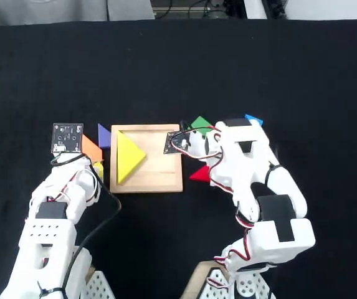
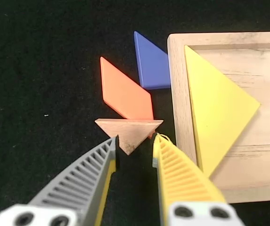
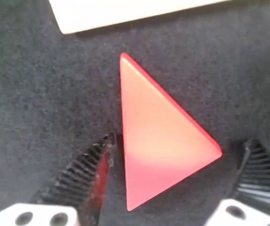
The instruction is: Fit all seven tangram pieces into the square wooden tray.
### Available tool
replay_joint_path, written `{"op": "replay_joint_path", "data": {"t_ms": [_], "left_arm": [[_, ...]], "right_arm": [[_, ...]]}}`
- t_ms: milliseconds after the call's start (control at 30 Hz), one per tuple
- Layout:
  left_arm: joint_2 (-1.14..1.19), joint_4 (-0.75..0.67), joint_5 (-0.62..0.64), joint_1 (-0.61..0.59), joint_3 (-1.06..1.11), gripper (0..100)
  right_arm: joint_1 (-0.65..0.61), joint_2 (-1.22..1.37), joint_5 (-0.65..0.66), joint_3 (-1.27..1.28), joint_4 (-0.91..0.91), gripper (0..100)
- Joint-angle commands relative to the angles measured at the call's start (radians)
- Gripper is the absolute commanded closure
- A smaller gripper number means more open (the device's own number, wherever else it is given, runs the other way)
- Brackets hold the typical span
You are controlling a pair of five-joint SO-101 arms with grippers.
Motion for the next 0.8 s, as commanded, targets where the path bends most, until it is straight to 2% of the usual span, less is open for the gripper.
{"op": "replay_joint_path", "data": {"t_ms": [0, 767], "left_arm": [[-0.002, -0.023, -0.011, 0.016, -0.005, 86], [-0.002, -0.023, -0.011, 0.015, -0.005, 86]], "right_arm": [[-0.012, -0.002, 0.011, -0.042, 0.012, 59.6], [-0.011, -0.002, 0.008, -0.027, 0.008, 59.6]]}}
